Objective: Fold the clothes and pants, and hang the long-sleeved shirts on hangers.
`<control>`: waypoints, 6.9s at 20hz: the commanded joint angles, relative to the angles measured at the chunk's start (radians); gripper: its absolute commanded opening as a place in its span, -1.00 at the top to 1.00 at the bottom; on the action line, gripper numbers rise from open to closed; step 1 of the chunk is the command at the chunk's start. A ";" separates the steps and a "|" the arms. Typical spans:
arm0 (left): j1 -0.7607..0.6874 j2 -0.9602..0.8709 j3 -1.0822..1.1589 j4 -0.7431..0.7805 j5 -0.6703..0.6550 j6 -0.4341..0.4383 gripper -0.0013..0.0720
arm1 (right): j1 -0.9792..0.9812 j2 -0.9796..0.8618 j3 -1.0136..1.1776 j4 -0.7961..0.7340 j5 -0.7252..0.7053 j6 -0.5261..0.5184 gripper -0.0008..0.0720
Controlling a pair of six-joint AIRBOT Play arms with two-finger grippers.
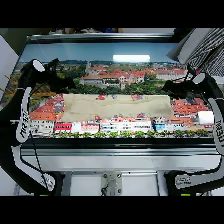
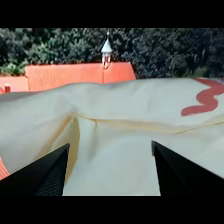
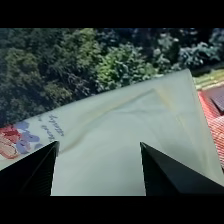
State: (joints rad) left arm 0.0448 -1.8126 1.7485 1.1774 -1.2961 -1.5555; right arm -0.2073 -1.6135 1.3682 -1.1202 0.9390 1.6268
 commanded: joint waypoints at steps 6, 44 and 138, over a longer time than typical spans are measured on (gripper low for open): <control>-0.105 0.129 -0.040 0.000 -0.024 -0.016 -0.53 | -0.305 -0.055 0.015 0.105 0.286 -0.381 -0.57; -0.631 -0.378 0.262 -0.154 0.163 -0.021 0.94 | 0.151 0.006 0.647 0.044 0.690 -0.182 0.96; -0.199 0.439 -0.404 -0.051 0.068 0.064 0.93 | -0.641 0.385 -0.360 -0.266 0.356 0.005 -0.62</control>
State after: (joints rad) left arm -0.1535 -1.3739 1.3453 1.1252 -1.2282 -1.4937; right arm -0.8234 -1.2503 0.9947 -1.3178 1.1725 1.6279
